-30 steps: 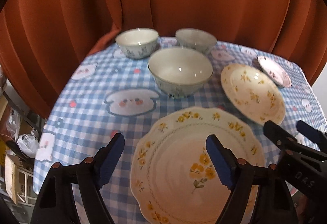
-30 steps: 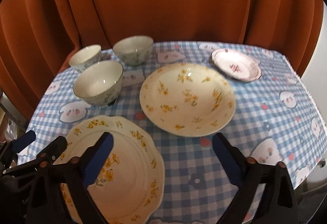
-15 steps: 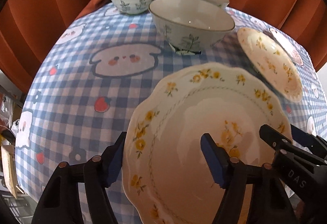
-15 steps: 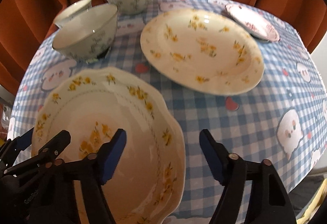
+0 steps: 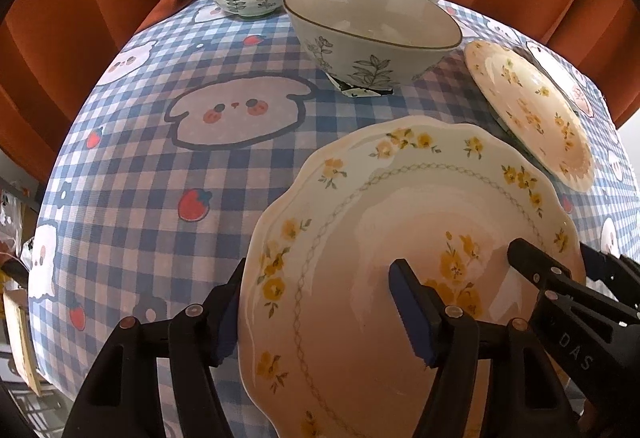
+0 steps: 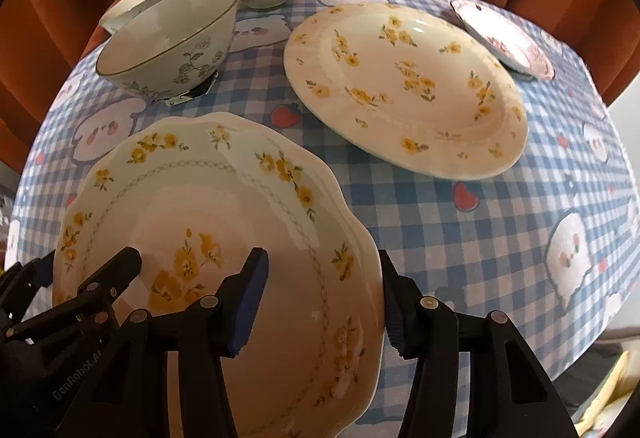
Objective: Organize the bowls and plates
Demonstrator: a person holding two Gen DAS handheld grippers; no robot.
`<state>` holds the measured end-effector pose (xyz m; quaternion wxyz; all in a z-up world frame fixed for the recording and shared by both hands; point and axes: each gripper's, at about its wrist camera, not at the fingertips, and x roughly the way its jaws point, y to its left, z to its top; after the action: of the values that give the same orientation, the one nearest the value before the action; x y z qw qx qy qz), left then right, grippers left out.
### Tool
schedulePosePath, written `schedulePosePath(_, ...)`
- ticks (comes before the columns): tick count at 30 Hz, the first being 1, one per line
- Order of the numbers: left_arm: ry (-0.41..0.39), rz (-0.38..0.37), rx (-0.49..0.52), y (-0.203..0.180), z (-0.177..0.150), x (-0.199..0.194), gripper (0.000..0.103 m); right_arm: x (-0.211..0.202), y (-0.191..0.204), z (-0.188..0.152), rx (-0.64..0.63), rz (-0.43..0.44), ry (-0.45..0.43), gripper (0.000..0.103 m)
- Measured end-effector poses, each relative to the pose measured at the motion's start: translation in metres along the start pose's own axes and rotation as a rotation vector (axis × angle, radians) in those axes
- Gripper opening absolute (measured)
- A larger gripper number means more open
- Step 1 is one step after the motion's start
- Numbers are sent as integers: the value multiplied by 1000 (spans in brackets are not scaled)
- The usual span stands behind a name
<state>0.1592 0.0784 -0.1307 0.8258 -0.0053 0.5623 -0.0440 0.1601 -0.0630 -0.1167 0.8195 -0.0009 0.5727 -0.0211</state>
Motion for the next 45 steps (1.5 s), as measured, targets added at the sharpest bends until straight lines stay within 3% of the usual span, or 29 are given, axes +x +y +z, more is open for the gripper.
schedulePosePath(6, 0, -39, 22, -9, 4, -15, 67, -10, -12, 3, 19, -16, 29, 56)
schedulePosePath(11, -32, -55, 37, -19, 8, -29, 67, -27, -21, 3, 24, -28, 3, 56)
schedulePosePath(23, -121, -14, 51, -65, 12, -45, 67, -40, -64, 4, 50, 20, -63, 56)
schedulePosePath(33, -157, 15, 36, -135, 17, -54, 67, -46, -132, 13, 25, 57, -90, 56)
schedulePosePath(45, -158, 0, 42, -208, 22, -43, 67, -44, -212, 21, 29, 41, -87, 56)
